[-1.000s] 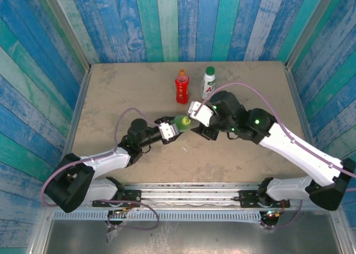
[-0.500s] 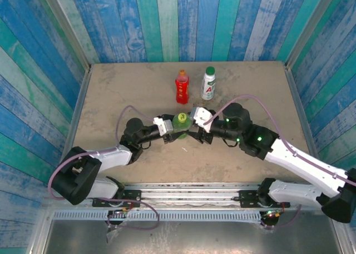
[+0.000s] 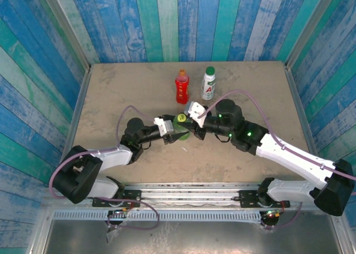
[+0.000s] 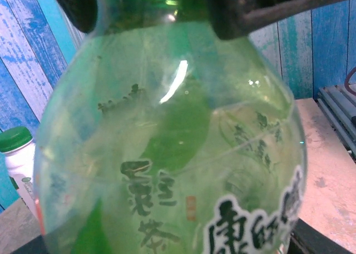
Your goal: Screw on the bottle caps
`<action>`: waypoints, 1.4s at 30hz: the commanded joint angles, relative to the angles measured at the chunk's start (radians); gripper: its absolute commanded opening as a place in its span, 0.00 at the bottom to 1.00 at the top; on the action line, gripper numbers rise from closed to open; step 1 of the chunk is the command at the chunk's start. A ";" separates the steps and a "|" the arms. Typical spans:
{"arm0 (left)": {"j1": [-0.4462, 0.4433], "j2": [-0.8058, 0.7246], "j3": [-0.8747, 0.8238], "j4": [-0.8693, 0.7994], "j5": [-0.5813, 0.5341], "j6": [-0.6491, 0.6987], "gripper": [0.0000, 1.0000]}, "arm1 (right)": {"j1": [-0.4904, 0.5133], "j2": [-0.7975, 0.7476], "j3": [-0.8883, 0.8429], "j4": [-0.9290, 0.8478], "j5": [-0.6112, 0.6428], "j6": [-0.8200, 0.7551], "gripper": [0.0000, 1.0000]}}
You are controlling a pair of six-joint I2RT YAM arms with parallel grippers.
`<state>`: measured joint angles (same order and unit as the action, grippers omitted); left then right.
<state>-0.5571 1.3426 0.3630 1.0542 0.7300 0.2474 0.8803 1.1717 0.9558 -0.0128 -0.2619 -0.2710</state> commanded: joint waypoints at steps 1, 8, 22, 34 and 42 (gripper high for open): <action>0.003 0.017 -0.001 0.031 -0.025 0.002 0.66 | 0.002 -0.012 0.009 0.000 0.006 0.023 0.21; 0.002 0.024 -0.038 0.160 -0.145 -0.103 1.00 | -0.041 -0.049 -0.055 0.047 0.138 0.089 0.20; -0.051 -0.073 -0.163 -0.014 -0.274 -0.159 0.94 | -0.201 0.090 -0.146 0.281 0.233 0.248 0.22; -0.051 -0.106 -0.140 -0.168 -0.290 -0.158 0.94 | -0.218 0.134 -0.194 0.311 0.206 0.250 0.36; -0.050 -0.130 -0.142 -0.147 -0.305 -0.181 0.94 | -0.219 0.035 -0.158 0.234 0.212 0.224 0.71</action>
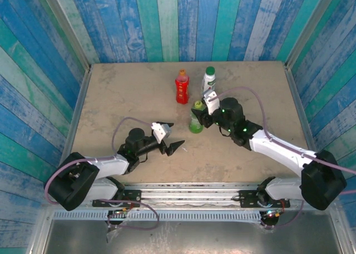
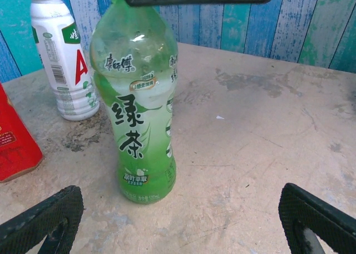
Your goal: Screw on the bottle caps
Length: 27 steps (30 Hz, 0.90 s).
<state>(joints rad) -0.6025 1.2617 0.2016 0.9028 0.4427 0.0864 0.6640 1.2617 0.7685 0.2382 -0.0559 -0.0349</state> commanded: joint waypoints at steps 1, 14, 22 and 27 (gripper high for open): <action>-0.005 -0.056 0.025 -0.007 -0.032 -0.019 0.94 | -0.004 -0.077 0.029 -0.018 0.027 -0.008 0.77; 0.116 -0.247 0.131 -0.274 -0.491 0.070 0.94 | -0.211 -0.273 -0.191 0.085 0.247 -0.155 1.00; 0.313 -0.219 0.032 -0.192 -0.612 0.047 0.94 | -0.375 -0.190 -0.361 0.276 0.235 -0.174 1.00; 0.443 -0.083 -0.023 0.019 -0.524 -0.011 0.94 | -0.512 -0.034 -0.415 0.460 0.116 -0.107 1.00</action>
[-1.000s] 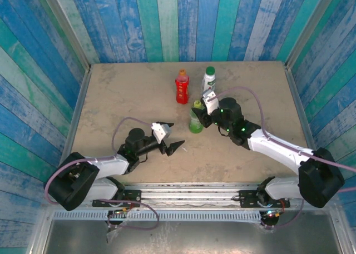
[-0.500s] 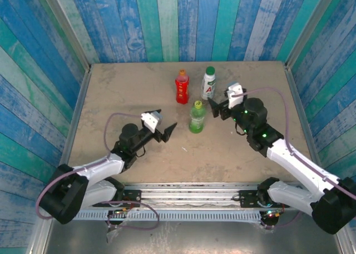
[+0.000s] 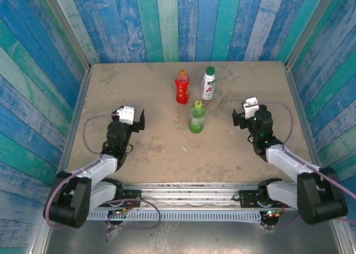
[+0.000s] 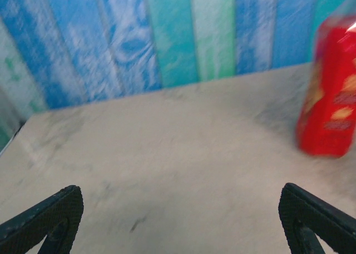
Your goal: Screw on the bottle caps
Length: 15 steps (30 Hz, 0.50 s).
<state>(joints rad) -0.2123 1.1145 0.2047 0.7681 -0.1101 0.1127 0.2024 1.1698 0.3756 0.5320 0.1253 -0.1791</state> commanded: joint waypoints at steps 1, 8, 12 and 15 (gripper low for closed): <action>0.073 0.091 -0.027 0.188 0.056 -0.043 0.94 | -0.063 0.083 -0.026 0.186 -0.076 0.043 1.00; 0.206 0.288 0.008 0.334 0.114 -0.111 0.94 | -0.123 0.251 -0.020 0.320 -0.151 0.060 1.00; 0.227 0.401 0.054 0.369 0.139 -0.123 0.94 | -0.145 0.348 0.016 0.347 -0.177 0.081 1.00; 0.227 0.399 0.063 0.338 0.121 -0.127 0.94 | -0.152 0.348 0.026 0.321 -0.168 0.090 1.00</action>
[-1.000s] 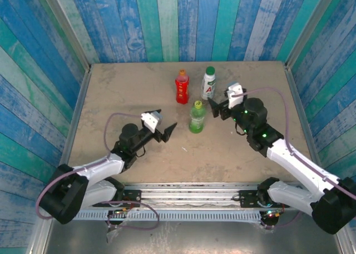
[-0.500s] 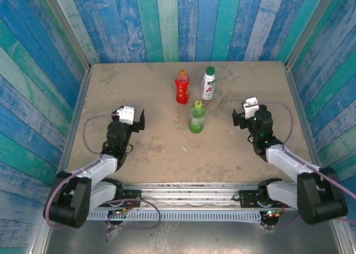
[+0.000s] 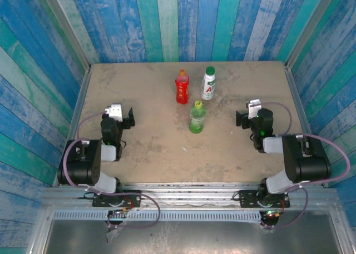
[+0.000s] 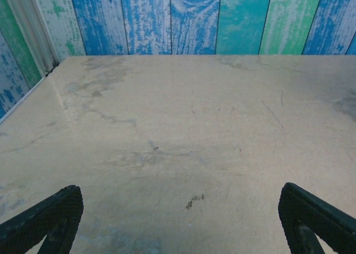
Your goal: Screw on the bottle caps
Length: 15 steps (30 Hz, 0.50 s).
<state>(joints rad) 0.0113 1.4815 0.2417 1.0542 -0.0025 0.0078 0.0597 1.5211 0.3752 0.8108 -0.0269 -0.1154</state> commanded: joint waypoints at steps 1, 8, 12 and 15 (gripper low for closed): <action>0.003 0.028 0.029 0.035 0.012 -0.022 0.94 | -0.009 -0.008 0.039 0.006 -0.008 0.026 1.00; -0.001 0.020 0.033 0.019 0.003 -0.022 0.94 | -0.009 -0.006 0.040 0.009 -0.008 0.025 1.00; -0.001 0.023 0.032 0.022 0.002 -0.021 0.94 | -0.009 -0.004 0.041 0.010 -0.008 0.025 1.00; -0.001 0.023 0.033 0.019 0.002 -0.020 0.94 | -0.009 -0.004 0.042 0.007 -0.009 0.025 1.00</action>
<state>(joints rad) 0.0113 1.4841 0.2592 1.0611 -0.0013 -0.0044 0.0559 1.5204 0.4015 0.8158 -0.0277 -0.1009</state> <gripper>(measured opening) 0.938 0.997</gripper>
